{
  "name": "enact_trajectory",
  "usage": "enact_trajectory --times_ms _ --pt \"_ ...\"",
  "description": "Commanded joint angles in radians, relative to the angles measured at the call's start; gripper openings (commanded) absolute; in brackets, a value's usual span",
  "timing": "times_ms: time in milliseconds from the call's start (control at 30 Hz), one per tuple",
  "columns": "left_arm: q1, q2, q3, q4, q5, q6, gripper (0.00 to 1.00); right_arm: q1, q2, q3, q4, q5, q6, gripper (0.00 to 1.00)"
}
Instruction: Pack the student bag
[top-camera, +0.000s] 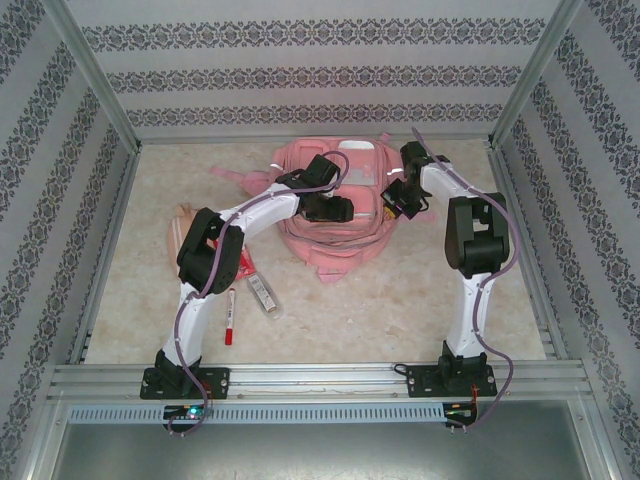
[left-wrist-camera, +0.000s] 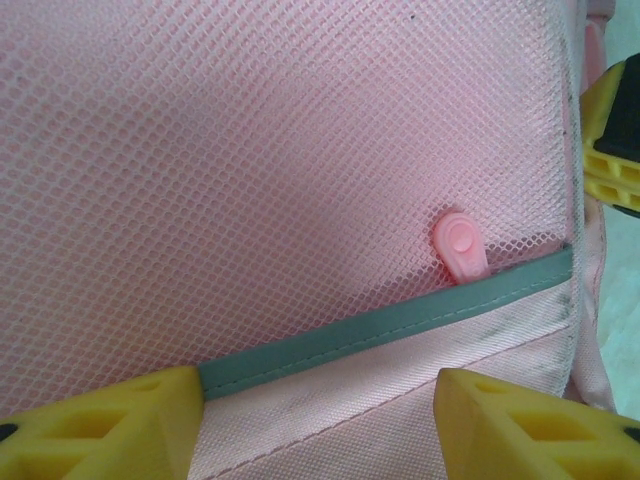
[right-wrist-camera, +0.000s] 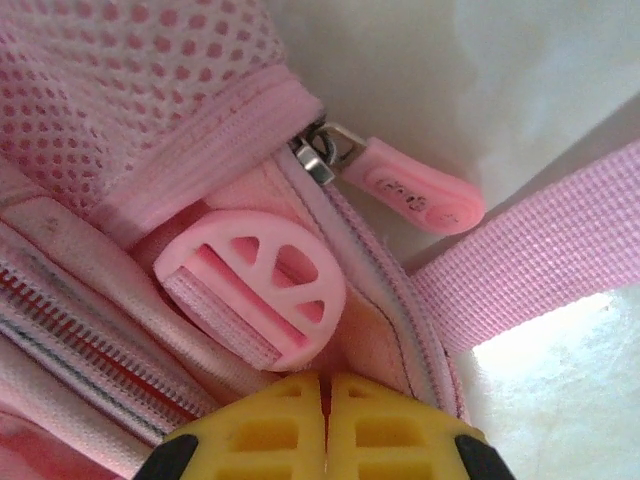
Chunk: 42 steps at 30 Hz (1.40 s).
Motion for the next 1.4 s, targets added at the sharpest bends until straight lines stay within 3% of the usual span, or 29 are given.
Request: enact_trajectory --times_ms 0,233,500,967,1033,1233,1367 --pt "0.0 0.001 -0.013 0.025 -0.041 -0.033 0.63 0.012 -0.067 -0.05 -0.031 0.018 0.04 0.0" --pt "0.026 0.028 0.016 0.056 -0.1 -0.107 0.63 0.021 -0.208 -0.127 -0.051 -0.011 0.158 0.0" --pt "0.029 0.042 0.084 0.056 -0.111 -0.083 0.63 0.042 -0.332 -0.222 -0.057 -0.072 0.228 0.0" --pt "0.04 0.194 0.299 -0.009 -0.126 -0.057 0.6 0.095 -0.468 -0.505 0.001 -0.159 0.29 0.0" --pt "0.039 0.205 0.336 -0.026 -0.117 -0.027 0.6 0.101 -0.494 -0.549 0.013 -0.179 0.281 0.11" --pt "0.054 0.141 0.364 -0.085 -0.079 0.055 0.64 0.099 -0.589 -0.634 0.022 -0.244 0.177 0.27" --pt "0.048 0.036 0.304 -0.17 -0.006 0.075 0.64 0.096 -0.671 -0.658 0.004 -0.241 -0.058 0.32"
